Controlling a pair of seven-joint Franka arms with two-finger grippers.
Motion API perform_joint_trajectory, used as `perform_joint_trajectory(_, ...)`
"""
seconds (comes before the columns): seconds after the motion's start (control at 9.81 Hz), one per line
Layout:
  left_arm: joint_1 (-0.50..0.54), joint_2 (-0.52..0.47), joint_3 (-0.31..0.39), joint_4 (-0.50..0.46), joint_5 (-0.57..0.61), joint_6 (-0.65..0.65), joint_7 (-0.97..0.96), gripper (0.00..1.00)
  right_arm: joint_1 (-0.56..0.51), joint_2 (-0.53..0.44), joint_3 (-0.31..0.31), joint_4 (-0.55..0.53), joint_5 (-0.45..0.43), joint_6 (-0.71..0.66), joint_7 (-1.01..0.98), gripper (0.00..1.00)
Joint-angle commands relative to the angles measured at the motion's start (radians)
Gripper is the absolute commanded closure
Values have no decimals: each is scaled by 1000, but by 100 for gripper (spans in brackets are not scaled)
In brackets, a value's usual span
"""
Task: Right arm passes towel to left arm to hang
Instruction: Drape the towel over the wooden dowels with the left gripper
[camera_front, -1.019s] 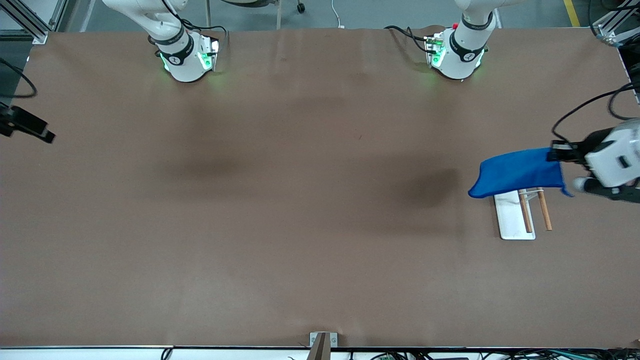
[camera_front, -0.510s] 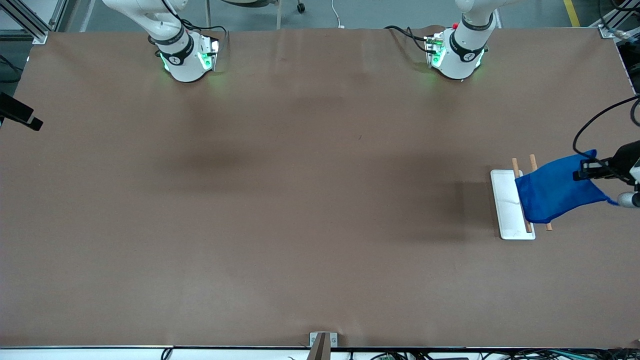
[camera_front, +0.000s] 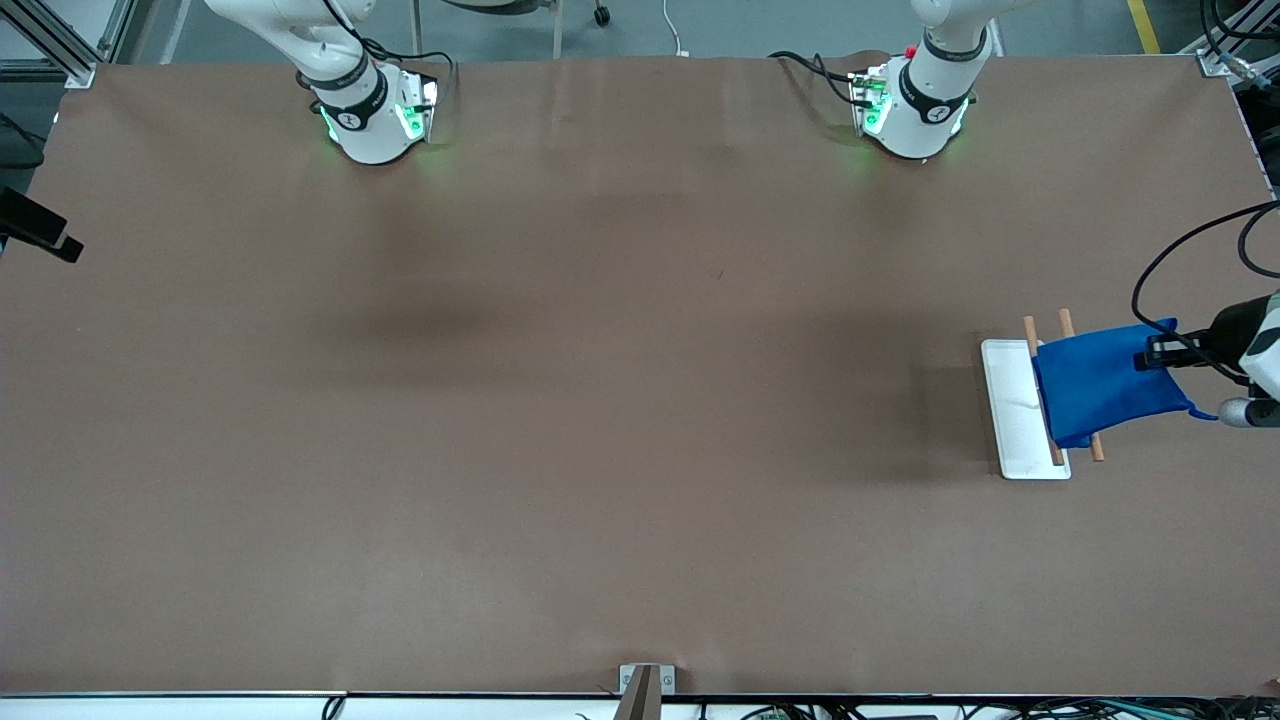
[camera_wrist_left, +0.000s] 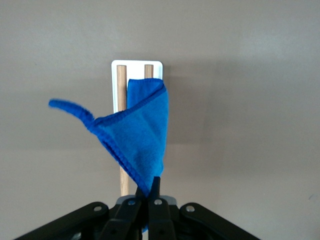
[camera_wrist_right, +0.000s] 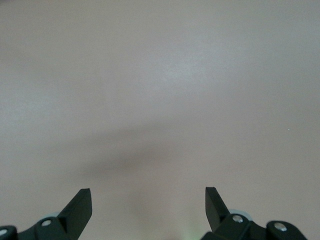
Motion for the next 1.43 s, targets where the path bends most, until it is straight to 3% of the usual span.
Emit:
perform_joint_trajectory(0.0, 7, 11, 0, -55, 13, 36, 9, 100, -7, 0, 7, 11, -13, -8, -13, 0)
perform_joint_trajectory(0.2, 8, 22, 5, -87, 13, 51, 9, 100, -7, 0, 5, 11, -12, -8, -19, 0)
perform_joint_trajectory(0.61, 39, 50, 124, -124, 1, 75, 14, 100, -7, 0, 4, 11, -12, -10, -21, 0)
perform_joint_trajectory(1.02, 53, 100, 140, -147, 2, 101, 18, 97, -9, 0, 2, 11, -12, -10, -21, 0)
perform_joint_trajectory(1.12, 50, 108, 140, -150, 2, 102, 17, 90, -9, 0, 2, 11, -10, -10, -21, 0)
perform_joint_trajectory(1.32, 44, 104, 140, -143, 4, 102, 8, 47, -9, 0, 2, 11, -12, -10, -21, 0)
